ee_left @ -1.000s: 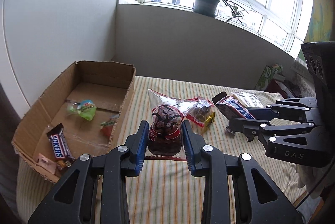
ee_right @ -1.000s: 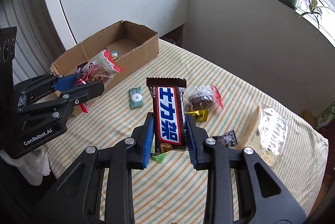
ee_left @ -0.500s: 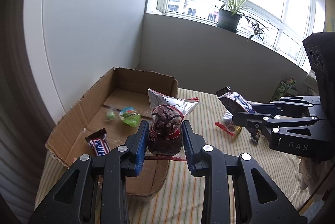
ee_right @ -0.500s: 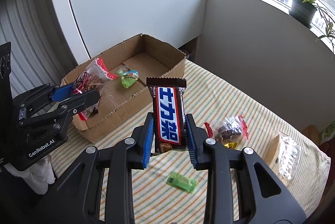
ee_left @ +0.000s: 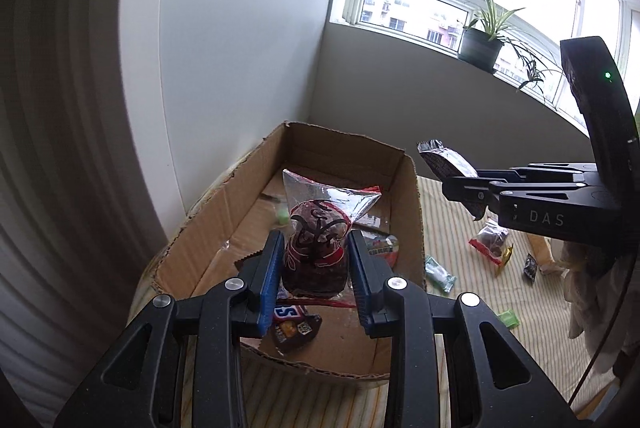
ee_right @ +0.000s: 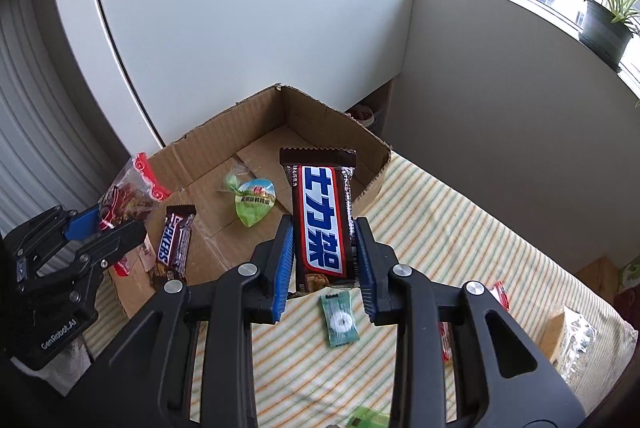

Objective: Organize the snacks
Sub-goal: 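Carry both snacks over the cardboard box and open the left tool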

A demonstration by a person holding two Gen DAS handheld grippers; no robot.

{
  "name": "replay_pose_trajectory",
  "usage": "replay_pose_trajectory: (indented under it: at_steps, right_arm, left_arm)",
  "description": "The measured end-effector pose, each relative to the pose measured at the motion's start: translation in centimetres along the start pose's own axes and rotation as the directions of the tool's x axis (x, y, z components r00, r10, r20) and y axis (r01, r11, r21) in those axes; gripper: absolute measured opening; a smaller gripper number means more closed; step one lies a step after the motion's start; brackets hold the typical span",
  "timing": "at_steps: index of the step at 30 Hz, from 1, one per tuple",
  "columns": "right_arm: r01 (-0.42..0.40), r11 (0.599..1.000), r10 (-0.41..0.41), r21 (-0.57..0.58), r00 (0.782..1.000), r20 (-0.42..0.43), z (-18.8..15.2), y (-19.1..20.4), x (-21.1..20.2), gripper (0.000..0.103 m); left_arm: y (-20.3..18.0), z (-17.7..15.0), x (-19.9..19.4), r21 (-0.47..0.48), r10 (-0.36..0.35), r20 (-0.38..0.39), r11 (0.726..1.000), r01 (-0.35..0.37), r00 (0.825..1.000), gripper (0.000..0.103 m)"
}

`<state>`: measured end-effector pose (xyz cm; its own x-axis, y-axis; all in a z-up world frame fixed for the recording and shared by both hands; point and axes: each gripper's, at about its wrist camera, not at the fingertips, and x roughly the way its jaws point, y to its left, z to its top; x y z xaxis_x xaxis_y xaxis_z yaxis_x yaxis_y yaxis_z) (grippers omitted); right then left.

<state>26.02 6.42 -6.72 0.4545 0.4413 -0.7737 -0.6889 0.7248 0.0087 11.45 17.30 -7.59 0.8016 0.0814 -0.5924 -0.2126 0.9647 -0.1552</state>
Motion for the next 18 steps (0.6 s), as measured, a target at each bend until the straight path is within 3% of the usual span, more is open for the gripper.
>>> replay_pose_trajectory:
  at_steps: [18]
  right_arm:
    - [0.007,1.0,-0.005,0.021,0.998,-0.069,4.4,0.5,8.1,0.03]
  left_arm:
    - [1.9,0.7,2.5,-0.026,0.052,-0.046,0.998,-0.054,0.998,0.031]
